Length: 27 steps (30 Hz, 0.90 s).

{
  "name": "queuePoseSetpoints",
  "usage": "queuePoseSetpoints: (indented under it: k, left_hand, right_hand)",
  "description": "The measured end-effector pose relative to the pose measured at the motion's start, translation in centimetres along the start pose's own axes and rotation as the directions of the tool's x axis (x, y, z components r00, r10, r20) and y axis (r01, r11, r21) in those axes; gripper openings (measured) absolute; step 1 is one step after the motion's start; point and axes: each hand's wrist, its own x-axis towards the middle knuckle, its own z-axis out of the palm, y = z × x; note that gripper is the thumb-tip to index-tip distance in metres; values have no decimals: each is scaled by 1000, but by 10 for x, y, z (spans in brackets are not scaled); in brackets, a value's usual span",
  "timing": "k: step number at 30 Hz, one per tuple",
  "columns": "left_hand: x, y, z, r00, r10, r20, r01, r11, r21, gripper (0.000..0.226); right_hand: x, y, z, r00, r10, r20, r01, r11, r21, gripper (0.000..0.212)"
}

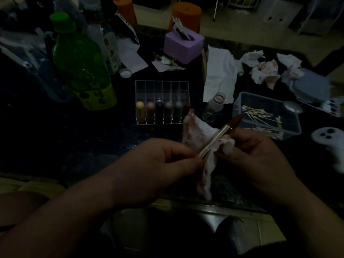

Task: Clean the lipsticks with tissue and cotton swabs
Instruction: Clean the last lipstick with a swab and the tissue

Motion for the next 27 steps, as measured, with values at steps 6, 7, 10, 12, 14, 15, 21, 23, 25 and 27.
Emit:
queuePoseSetpoints:
  k: [6, 7, 10, 12, 14, 15, 21, 23, 25, 27]
  left_hand:
    - [-1, 0, 7, 948, 87, -305, -21, 977, 213, 25]
    - [0, -1, 7, 956, 80, -281, -17, 976, 219, 24]
    - [2, -1, 1, 998, 9, -55, -2, 994, 112, 13]
    - [0, 1, -2, 1000, -7, 26, 4, 992, 126, 21]
    - [0, 2, -3, 1000, 21, -22, -16, 979, 204, 15]
    - [-1, 2, -3, 995, 42, -94, -18, 972, 236, 9]
    - [-1, -3, 5, 968, 106, -227, -42, 962, 269, 25]
    - [0, -3, 2, 994, 73, -79, -57, 980, 188, 13]
    - [-1, -2, -1, 1000, 24, 11, -25, 992, 126, 22]
    - [-1, -1, -1, 998, 45, -31, -38, 978, 203, 19]
  right_hand:
    - [0, 3, 1, 999, -28, -44, 25, 997, -72, 41]
    - [0, 2, 1, 999, -29, -39, 26, 997, -73, 40]
    - [1, 0, 0, 999, -28, -20, 27, 998, -50, 41]
    - [2, -1, 0, 999, -27, -22, 25, 998, -63, 48]
    - [1, 0, 0, 999, -28, -18, 27, 998, -65, 48]
    - [1, 0, 1, 999, -29, -15, 28, 998, -60, 47]
    - [0, -4, 1, 999, -35, -18, 33, 992, -120, 49]
    - [1, -6, 1, 1000, -25, -16, 23, 996, -90, 47]
    - [1, -7, 1, 1000, -28, -4, 28, 998, -62, 44]
    - [0, -6, 1, 1000, -31, 5, 31, 997, -75, 44]
